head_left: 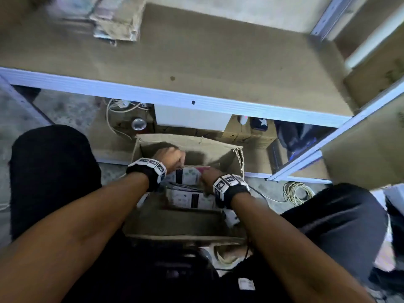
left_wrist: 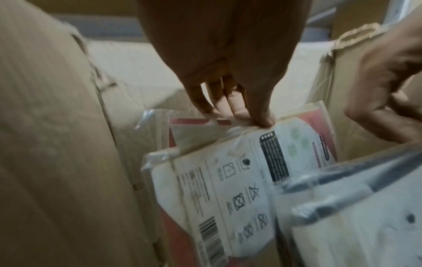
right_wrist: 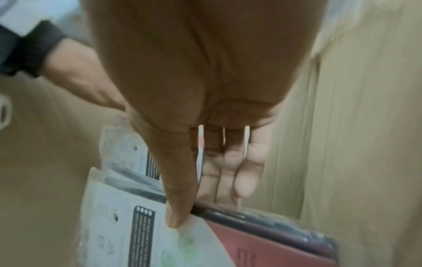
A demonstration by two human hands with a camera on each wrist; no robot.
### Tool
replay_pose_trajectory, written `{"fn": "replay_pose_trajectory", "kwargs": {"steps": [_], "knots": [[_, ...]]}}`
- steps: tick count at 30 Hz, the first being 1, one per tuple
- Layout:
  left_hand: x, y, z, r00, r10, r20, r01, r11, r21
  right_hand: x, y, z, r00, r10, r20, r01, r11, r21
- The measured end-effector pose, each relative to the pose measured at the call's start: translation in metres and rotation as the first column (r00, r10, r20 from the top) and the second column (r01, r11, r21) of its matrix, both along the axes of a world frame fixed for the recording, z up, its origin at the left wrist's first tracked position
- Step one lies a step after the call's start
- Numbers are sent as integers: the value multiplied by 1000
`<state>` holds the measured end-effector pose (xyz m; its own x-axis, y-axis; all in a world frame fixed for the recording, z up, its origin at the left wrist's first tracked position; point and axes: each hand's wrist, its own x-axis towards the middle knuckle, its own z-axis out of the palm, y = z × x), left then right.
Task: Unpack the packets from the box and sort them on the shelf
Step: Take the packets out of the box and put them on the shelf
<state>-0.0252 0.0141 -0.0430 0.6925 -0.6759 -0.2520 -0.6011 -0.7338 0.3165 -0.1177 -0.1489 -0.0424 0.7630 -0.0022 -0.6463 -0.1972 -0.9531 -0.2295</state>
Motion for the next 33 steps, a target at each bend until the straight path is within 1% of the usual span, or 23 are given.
{"fn": "replay_pose_trajectory", "kwargs": {"steps": [1, 4, 8, 10, 12, 15, 16, 18, 21, 25, 29, 31, 33], "knots": [[-1, 2, 9, 1000, 11, 27, -10, 1000, -24, 1, 0, 14, 1000, 7, 11, -7, 1000, 14], [-3, 6, 37, 995, 20, 101, -9, 994, -106, -2, 0, 54, 993, 102, 65, -95, 991, -96], [-6, 9, 85, 981, 31, 193, 4, 983, -182, -8, 0, 107, 974, 153, 165, -129, 981, -144], [-7, 11, 112, 970, 32, 240, 17, 980, -198, -13, -2, 132, 960, 154, 234, -118, 980, -160], [-9, 13, 141, 962, 35, 272, 29, 973, -229, -21, -3, 156, 941, 105, 321, -55, 986, -160], [-13, 16, 185, 947, 46, 317, 45, 960, -276, -33, -7, 193, 892, 74, 447, -28, 994, -108], [-15, 17, 199, 939, 58, 340, 45, 957, -287, -36, -9, 206, 884, 82, 460, -32, 993, -115], [-18, 19, 227, 929, 79, 362, 42, 948, -316, -40, -12, 232, 876, 118, 469, -34, 982, -184], [-20, 22, 264, 925, 91, 368, 48, 935, -352, -45, -17, 266, 855, 147, 497, -18, 966, -256], [-16, 26, 304, 934, 147, 325, 18, 891, -454, -51, -28, 303, 796, 174, 580, -10, 962, -274], [-4, 31, 332, 939, 216, 266, -16, 802, -597, -49, -44, 329, 746, 134, 653, 24, 973, -228], [6, 33, 342, 938, 254, 237, -46, 766, -641, -44, -53, 337, 721, 114, 683, 29, 980, -195], [21, 36, 347, 944, 276, 179, -84, 729, -680, -35, -62, 339, 689, 68, 722, 36, 991, -128]]}}
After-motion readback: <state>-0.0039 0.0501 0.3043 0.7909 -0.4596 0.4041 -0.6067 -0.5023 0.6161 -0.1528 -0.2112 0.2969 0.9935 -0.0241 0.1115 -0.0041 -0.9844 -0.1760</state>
